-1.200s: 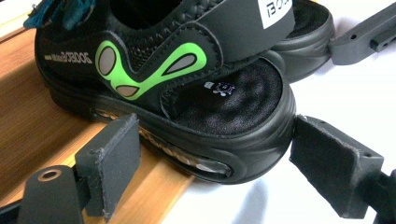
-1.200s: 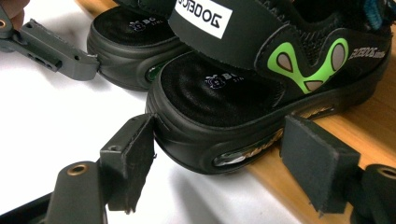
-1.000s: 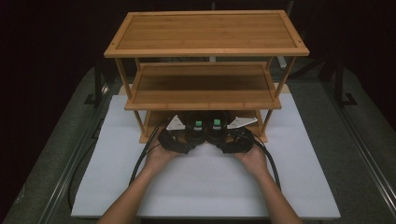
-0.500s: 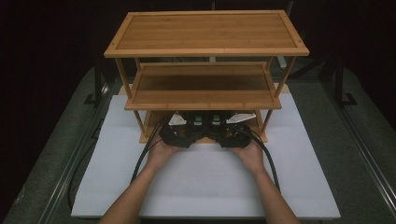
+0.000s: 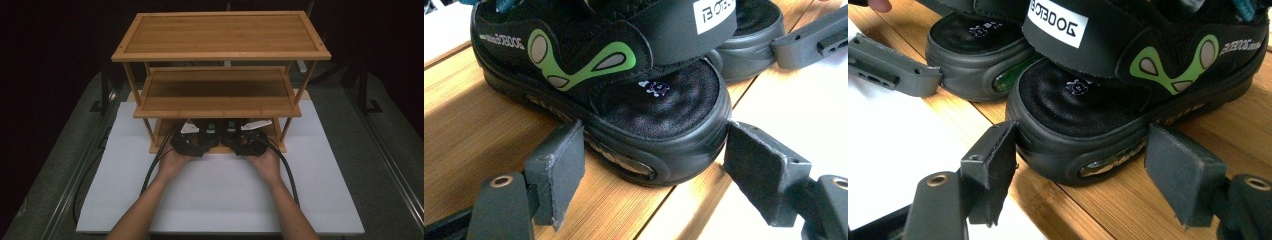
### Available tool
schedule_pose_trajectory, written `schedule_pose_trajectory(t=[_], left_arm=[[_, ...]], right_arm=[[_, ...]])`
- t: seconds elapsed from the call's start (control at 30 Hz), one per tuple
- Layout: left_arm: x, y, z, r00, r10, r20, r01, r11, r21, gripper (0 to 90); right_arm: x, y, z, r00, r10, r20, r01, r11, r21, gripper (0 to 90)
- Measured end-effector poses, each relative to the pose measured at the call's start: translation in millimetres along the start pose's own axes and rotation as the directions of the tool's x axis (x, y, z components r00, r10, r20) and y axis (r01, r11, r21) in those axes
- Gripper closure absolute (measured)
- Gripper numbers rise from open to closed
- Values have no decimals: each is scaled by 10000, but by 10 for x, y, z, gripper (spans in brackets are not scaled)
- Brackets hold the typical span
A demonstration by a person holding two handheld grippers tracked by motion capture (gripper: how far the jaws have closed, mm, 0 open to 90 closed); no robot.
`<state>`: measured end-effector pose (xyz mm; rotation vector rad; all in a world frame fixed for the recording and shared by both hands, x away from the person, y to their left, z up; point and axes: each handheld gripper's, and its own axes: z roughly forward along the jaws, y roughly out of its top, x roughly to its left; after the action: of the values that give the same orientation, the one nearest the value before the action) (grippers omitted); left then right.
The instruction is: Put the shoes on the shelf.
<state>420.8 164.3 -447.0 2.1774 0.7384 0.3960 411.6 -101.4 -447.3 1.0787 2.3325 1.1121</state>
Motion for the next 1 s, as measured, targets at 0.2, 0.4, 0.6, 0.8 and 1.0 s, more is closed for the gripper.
schedule_pose_trajectory(t=[0.2,0.4,0.6,0.8,1.0], left_arm=[[-3,0,-6,9998,-174,36,174,9998,-90,245],[-14,-8,-26,9993,-246,268,242,9996,132,170],[-56,-48,-123,9982,-429,409,424,9990,133,94],[-68,-104,-250,9968,-427,677,398,9983,432,9],[-88,-184,-391,9967,-386,716,356,9984,434,9]], right_arm=[[-3,5,-3,10000,-44,39,44,10000,-52,295],[28,13,-65,9989,320,-331,-324,9994,-104,226],[68,-33,-191,9966,522,-640,-526,9986,-43,138],[95,-97,-311,9982,494,-337,-486,9985,261,67],[93,-194,-467,9966,621,-536,-610,9979,226,16]])
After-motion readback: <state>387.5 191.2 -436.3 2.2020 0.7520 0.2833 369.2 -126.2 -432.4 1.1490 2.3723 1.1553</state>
